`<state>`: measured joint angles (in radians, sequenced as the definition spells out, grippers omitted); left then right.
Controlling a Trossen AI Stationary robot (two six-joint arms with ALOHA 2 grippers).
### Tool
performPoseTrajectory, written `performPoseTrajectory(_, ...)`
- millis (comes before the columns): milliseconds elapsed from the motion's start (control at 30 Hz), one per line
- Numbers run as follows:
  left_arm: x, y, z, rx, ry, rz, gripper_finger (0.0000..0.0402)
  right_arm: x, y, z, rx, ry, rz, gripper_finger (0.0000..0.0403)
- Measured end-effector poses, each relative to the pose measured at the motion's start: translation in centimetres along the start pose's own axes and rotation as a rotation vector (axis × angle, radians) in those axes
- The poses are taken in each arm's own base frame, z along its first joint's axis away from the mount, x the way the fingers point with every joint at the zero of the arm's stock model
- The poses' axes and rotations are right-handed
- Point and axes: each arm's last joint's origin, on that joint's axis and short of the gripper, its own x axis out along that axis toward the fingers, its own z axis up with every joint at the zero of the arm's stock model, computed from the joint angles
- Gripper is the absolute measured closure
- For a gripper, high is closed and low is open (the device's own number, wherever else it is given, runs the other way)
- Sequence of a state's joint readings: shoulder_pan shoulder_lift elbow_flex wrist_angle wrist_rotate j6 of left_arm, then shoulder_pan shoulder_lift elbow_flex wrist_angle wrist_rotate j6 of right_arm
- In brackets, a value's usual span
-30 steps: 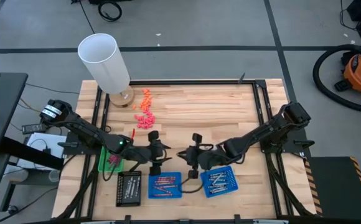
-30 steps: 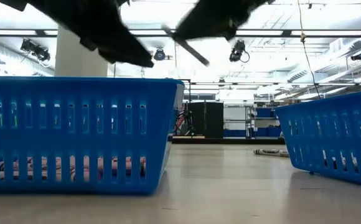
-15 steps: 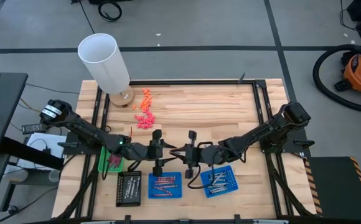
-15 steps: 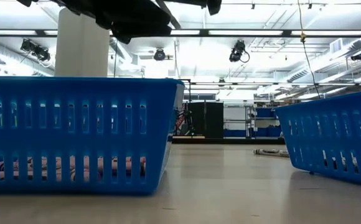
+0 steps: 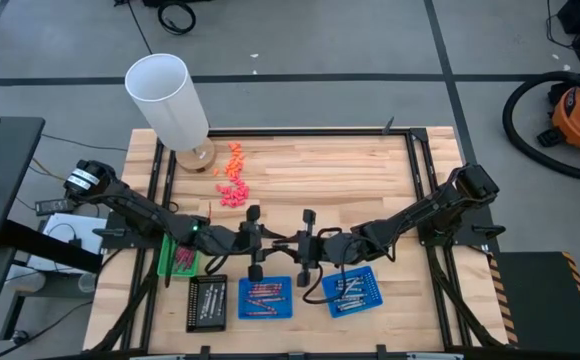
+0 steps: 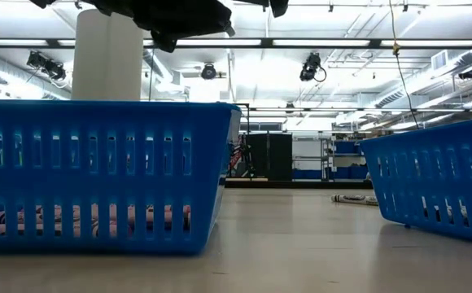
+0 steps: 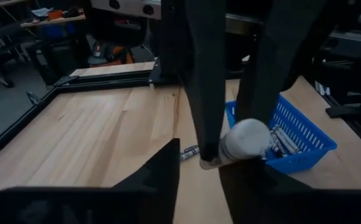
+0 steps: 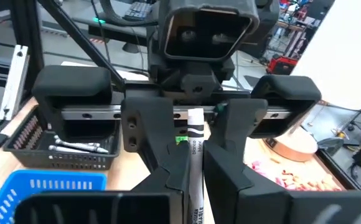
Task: Sort crayons
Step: Put the white crayon into the black basket
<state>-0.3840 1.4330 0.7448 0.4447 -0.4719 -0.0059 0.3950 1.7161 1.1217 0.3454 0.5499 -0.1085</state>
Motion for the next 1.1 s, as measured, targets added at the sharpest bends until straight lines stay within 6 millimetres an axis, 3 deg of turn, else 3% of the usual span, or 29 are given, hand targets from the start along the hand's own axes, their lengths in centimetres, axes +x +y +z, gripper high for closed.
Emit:
performPoseTrajectory(333,0.1,0.2,-0.1,-0.009,0.007,0.005,0.0377,0.0,-0.1,-0.1,0.017,0.01,-0.03,0.0348)
performPoseTrajectory(567,0.0,0.3,-0.8,0.002,0.087,0.014,0.0354,-0.1,0.0,-0.5,0.008,0.05,-0.025,0.0301)
performPoseTrajectory(733,-1.8,0.4,-0.5,-0.054,0.155,-0.001,0.0352,-0.2,0.0,-1.4,-0.002,0.13,-0.03,0.0276)
performPoseTrajectory(933,-4.9,-0.1,-0.6,-0.301,0.337,-0.152,0.0355,-0.3,-0.4,-2.4,-0.067,0.227,-0.114,0.0273)
performPoseTrajectory(1100,-7.0,-2.1,-1.7,-0.571,0.609,-0.321,0.0352,0.1,-1.4,-3.1,-0.089,0.277,-0.15,0.0272)
